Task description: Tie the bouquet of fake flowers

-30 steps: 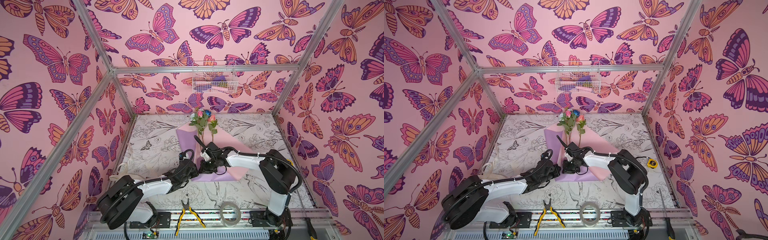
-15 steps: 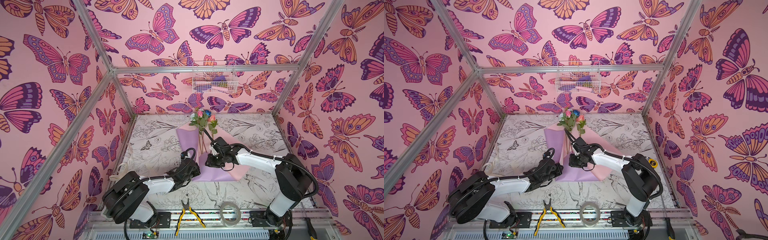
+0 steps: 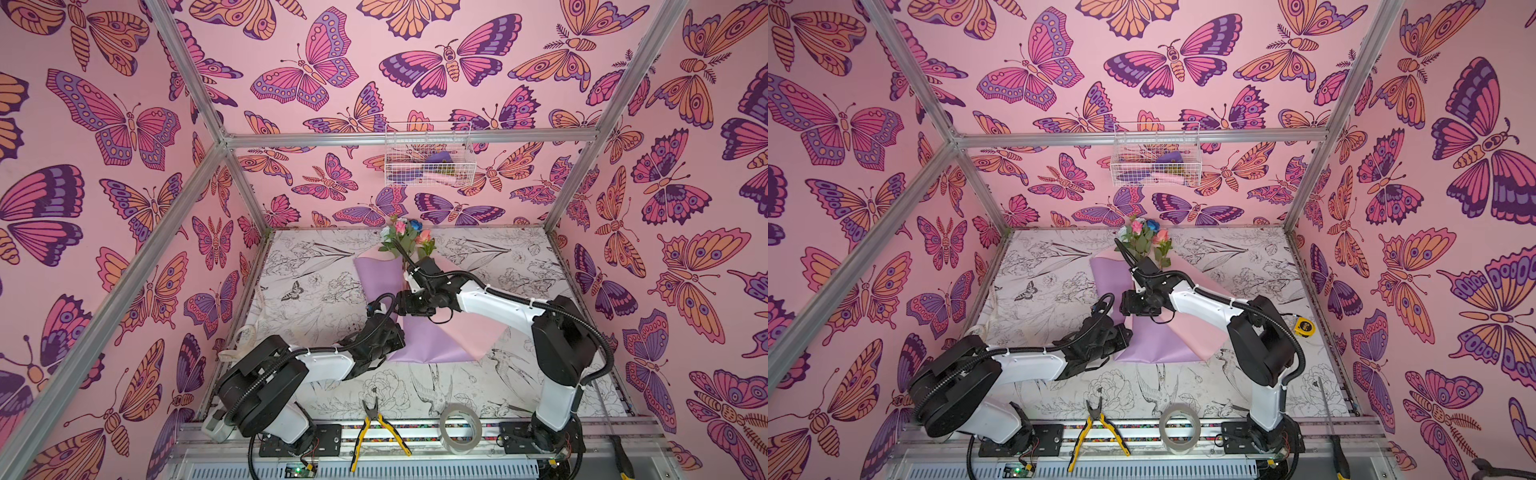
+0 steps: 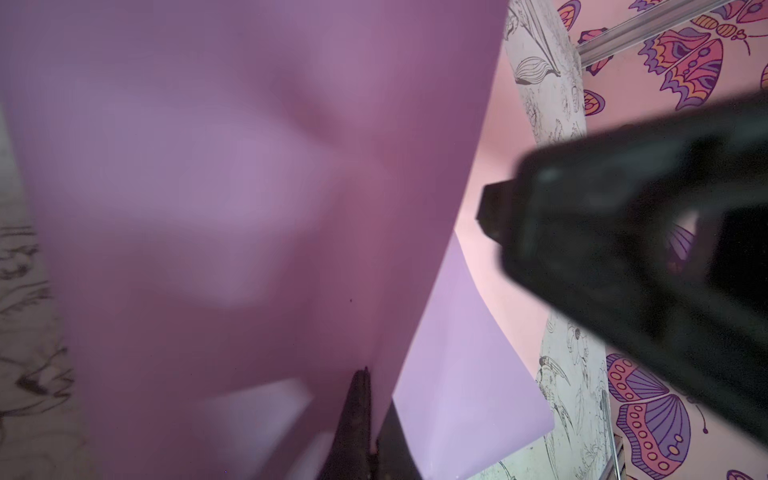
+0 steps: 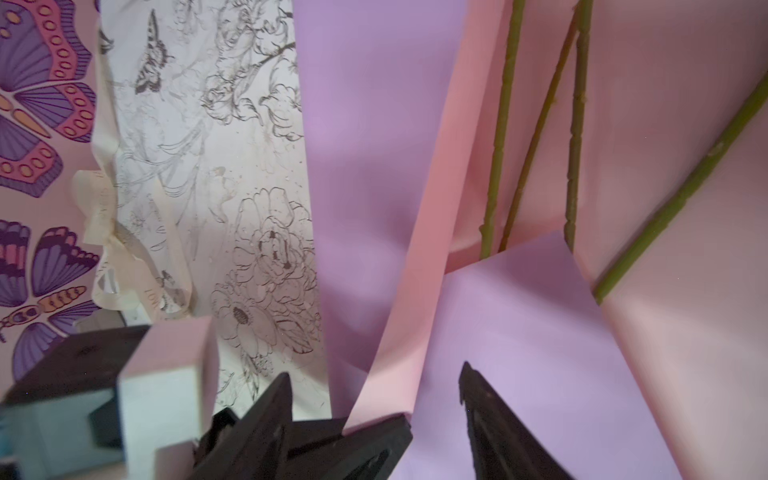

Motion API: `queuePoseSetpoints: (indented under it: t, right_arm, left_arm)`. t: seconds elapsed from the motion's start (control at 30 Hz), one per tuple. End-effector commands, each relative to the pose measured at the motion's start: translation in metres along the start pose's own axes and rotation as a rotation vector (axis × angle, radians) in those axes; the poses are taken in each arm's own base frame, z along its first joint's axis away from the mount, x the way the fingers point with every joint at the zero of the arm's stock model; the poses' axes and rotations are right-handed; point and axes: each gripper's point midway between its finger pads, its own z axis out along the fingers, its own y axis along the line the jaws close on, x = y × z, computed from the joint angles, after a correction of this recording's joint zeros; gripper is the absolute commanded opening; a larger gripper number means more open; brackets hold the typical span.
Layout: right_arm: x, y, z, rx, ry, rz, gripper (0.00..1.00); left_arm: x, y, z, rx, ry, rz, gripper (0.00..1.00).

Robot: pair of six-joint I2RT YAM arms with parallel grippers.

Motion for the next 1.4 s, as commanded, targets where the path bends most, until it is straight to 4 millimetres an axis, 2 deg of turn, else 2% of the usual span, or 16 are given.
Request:
queuePoseSetpoints:
  t: [0.0,0.13,0.23,0.4,0.47,0.6,0.83,0.97,1.07,1.23,1.37]
  right_arm:
    - [-0.002,-0.012,0.007,0.075,0.017,-0.023,0.66]
    - [-0.002,-0.017,0.018,0.103,0.033,-0.033,0.64]
    - [-0.001,-0.025,0.023,0.14,0.041,-0.044,0.58]
    - [0.002,-0.037,0.028,0.184,0.056,-0.055,0.35]
    - [0.004,-0.04,0.029,0.196,0.061,-0.058,0.3]
    - [0.007,-0.046,0.031,0.211,0.073,-0.057,0.28]
    - [0.006,-0.046,0.031,0.208,0.068,-0.065,0.28]
    - [0.006,-0.047,0.029,0.213,0.065,-0.068,0.28]
    - [0.007,-0.046,0.028,0.208,0.067,-0.068,0.28]
    - [0.01,-0.046,0.019,0.206,0.069,-0.07,0.31]
    - [0.012,-0.052,0.0,0.249,0.042,-0.077,0.33]
  left_arm:
    - [-0.002,-0.008,0.003,0.03,-0.004,-0.01,0.0]
    - [-0.001,-0.007,0.004,0.042,-0.002,-0.024,0.0]
    - [0.003,-0.006,0.003,0.064,0.013,-0.041,0.13]
    - [0.008,0.001,-0.004,0.097,0.029,-0.089,0.3]
    - [0.009,0.003,-0.008,0.108,0.031,-0.102,0.34]
    - [0.011,0.011,-0.02,0.102,0.028,-0.123,0.37]
    - [0.009,0.027,-0.038,0.023,0.005,-0.125,0.37]
    - [0.013,0.03,-0.032,0.0,0.031,-0.125,0.31]
    - [0.018,0.03,-0.024,-0.004,0.062,-0.132,0.22]
    - [0.025,0.041,-0.017,-0.037,0.094,-0.158,0.19]
    - [0.03,0.048,-0.016,-0.05,0.11,-0.177,0.17]
